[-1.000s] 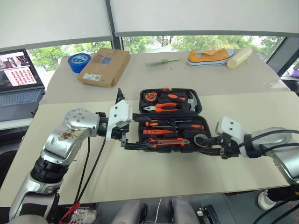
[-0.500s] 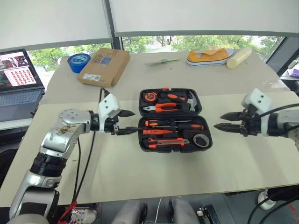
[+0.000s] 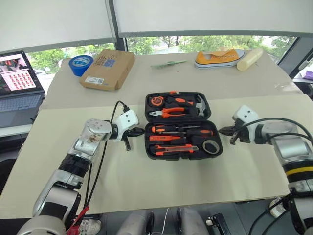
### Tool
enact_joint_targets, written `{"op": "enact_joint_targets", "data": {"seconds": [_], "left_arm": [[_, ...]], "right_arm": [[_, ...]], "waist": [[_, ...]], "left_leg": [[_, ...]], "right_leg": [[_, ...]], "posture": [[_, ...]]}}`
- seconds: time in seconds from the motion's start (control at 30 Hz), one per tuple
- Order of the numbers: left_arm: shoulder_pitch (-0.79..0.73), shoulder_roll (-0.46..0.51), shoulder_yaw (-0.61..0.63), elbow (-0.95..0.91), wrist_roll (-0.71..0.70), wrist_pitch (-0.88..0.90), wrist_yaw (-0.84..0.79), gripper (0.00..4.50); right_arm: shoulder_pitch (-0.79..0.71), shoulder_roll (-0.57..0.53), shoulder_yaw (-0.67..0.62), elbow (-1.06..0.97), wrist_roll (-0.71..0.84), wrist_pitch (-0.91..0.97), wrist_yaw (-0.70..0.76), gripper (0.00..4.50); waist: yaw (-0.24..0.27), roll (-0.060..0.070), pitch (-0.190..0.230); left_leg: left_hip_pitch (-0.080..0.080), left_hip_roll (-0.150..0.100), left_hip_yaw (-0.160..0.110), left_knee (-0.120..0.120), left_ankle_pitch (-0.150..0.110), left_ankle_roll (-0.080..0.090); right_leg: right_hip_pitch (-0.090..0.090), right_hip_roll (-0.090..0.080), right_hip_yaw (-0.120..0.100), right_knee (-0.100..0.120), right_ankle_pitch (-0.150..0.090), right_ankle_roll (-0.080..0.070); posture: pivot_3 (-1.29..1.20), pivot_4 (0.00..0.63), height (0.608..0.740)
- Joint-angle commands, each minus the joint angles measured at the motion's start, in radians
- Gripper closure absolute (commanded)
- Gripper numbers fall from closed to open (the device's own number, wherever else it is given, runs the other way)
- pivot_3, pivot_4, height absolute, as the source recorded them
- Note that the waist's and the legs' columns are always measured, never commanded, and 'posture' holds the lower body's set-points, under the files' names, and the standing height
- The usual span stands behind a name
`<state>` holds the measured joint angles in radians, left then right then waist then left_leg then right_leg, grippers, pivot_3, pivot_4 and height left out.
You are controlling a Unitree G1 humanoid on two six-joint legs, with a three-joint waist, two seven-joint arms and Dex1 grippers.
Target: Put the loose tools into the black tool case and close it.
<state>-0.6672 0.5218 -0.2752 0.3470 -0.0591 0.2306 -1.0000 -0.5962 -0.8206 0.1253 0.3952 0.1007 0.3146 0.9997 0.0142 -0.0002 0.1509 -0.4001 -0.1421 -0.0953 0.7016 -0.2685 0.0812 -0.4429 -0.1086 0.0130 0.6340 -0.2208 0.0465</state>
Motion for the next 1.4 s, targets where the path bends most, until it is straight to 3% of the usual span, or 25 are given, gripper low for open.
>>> {"op": "enact_joint_targets", "data": {"seconds": [0.03,0.33,0.53,0.8,0.93,1.07,1.1,1.17,1.23,1.27,1.3,1.4], "left_arm": [[-0.015,-0.035,0.013,-0.083,-0.04,0.017,-0.029,4.44],[0.107,-0.003,0.062,-0.313,-0.213,0.134,-0.204,4.44],[0.21,0.099,0.015,-0.353,-0.117,0.037,-0.243,4.44],[0.227,0.107,0.047,-0.257,-0.033,-0.036,-0.125,4.44],[0.225,0.127,0.066,-0.224,-0.042,-0.041,-0.119,4.44],[0.267,0.202,0.107,-0.282,-0.106,0.062,-0.18,4.44],[0.272,0.22,0.115,-0.284,-0.113,0.079,-0.185,4.48],[0.262,0.242,0.133,-0.277,-0.125,0.142,-0.173,3.94],[0.203,0.226,0.16,-0.236,-0.145,0.261,-0.127,3.7],[0.159,0.206,0.177,-0.206,-0.162,0.328,-0.101,3.12],[0.127,0.193,0.187,-0.186,-0.175,0.376,-0.084,2.91],[0.027,0.136,0.213,-0.139,-0.22,0.529,-0.038,1.75]], "right_arm": [[-0.038,0.015,-0.005,-0.01,-0.002,-0.029,0.032,4.5],[0.117,-0.054,-0.018,-0.216,0.047,-0.034,0.179,4.5],[0.256,-0.097,-0.062,-0.343,0.051,-0.026,0.192,4.5],[0.378,-0.114,-0.122,-0.439,0.055,0.011,0.15,4.5],[0.392,-0.119,-0.144,-0.44,0.05,0.036,0.117,4.5],[0.401,-0.167,-0.179,-0.402,0.028,0.025,0.097,4.5],[0.396,-0.175,-0.19,-0.389,0.03,0.027,0.092,4.21],[0.369,-0.183,-0.211,-0.36,0.046,0.054,0.08,3.71],[0.322,-0.178,-0.227,-0.333,0.067,0.098,0.064,3.36],[0.286,-0.168,-0.235,-0.317,0.08,0.135,0.051,2.89],[0.26,-0.161,-0.238,-0.305,0.089,0.161,0.043,2.58],[0.171,-0.128,-0.233,-0.278,0.122,0.26,0.016,1.43]], "waist": [[0.0,0.0,0.0],[-0.005,0.0,0.0],[-0.007,0.0,0.0],[0.001,0.0,0.0],[0.001,0.0,0.0],[-0.003,0.0,0.0],[-0.003,0.0,0.0],[-0.002,0.0,0.0],[-0.002,0.0,0.0],[0.0,0.0,0.0],[0.0,0.0,0.0],[-0.001,0.0,0.0]], "left_leg": [[-0.001,0.0,0.0,0.001,0.0,0.0],[-0.011,0.0,0.0,0.005,0.0,0.0],[-0.009,0.0,0.0,0.005,0.0,0.0],[-0.005,0.0,0.001,0.006,0.0,0.0],[-0.002,0.001,0.001,0.005,0.0,0.0],[-0.001,0.001,0.001,0.005,0.0,0.0],[-0.001,0.001,0.001,0.005,0.0,0.0],[-0.001,0.001,0.001,0.005,0.0,0.0],[-0.001,0.0,0.001,0.005,0.0,0.0],[-0.001,0.0,0.001,0.005,0.0,0.0],[-0.001,0.0,0.001,0.005,0.0,0.0],[-0.003,0.0,0.001,0.006,0.001,-0.001]], "right_leg": [[0.0,0.0,0.0,0.0,0.0,0.0],[-0.014,-0.001,0.0,0.014,0.0,0.0],[-0.012,-0.001,0.0,0.013,0.0,0.0],[-0.01,-0.001,0.001,0.012,0.0,0.0],[-0.006,-0.001,0.001,0.011,0.0,0.0],[-0.005,0.0,0.001,0.012,0.0,0.0],[-0.006,0.0,0.001,0.012,0.0,0.0],[-0.006,0.0,0.001,0.012,0.0,0.0],[-0.006,0.0,0.001,0.012,0.0,0.0],[-0.005,0.0,0.001,0.012,0.0,0.0],[-0.005,0.0,0.001,0.012,0.0,0.0],[-0.007,0.0,0.001,0.013,0.0,0.0]], "posture": [[0.0,0.15,0.735],[0.0,0.15,0.735],[0.0,0.15,0.735],[0.0,0.15,0.735],[0.0,0.15,0.735],[0.0,0.15,0.735],[0.0,0.15,0.735],[0.0,0.15,0.735],[0.0,0.15,0.735],[0.0,0.15,0.735],[0.0,0.15,0.735],[0.0,0.15,0.735]]}}
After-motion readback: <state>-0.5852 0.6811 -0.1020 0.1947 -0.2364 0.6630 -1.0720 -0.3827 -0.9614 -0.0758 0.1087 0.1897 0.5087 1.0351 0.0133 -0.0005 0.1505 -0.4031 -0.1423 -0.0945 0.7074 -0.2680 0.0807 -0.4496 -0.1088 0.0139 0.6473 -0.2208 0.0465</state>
